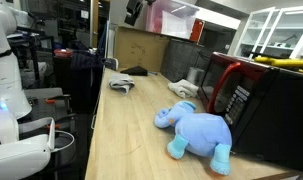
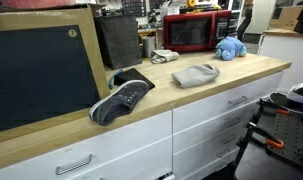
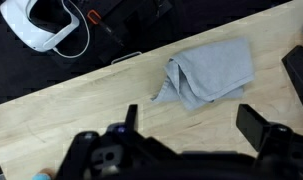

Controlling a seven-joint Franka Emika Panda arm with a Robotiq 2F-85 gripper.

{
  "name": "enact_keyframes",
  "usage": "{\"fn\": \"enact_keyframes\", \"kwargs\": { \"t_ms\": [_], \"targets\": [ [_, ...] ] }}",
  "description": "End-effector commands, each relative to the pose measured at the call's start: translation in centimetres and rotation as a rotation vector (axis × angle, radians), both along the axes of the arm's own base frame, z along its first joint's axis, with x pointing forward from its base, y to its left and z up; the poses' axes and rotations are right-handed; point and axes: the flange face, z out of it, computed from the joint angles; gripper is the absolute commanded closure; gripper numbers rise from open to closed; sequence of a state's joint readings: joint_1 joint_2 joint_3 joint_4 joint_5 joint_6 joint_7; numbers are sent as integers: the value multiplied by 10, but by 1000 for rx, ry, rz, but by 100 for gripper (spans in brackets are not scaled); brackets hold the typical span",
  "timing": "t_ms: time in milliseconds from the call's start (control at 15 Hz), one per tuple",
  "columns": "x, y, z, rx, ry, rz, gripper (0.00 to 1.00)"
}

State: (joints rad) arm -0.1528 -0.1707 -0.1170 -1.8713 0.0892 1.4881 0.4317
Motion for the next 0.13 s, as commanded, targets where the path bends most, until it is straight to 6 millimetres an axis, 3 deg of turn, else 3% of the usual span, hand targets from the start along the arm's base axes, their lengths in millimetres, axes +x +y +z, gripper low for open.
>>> {"fn": "enact_keyframes", "kwargs": {
  "t_ms": [0, 67],
  "targets": [
    [0, 0, 0, 1, 2, 0, 0],
    [1, 0, 0, 1, 2, 0, 0]
  ]
}}
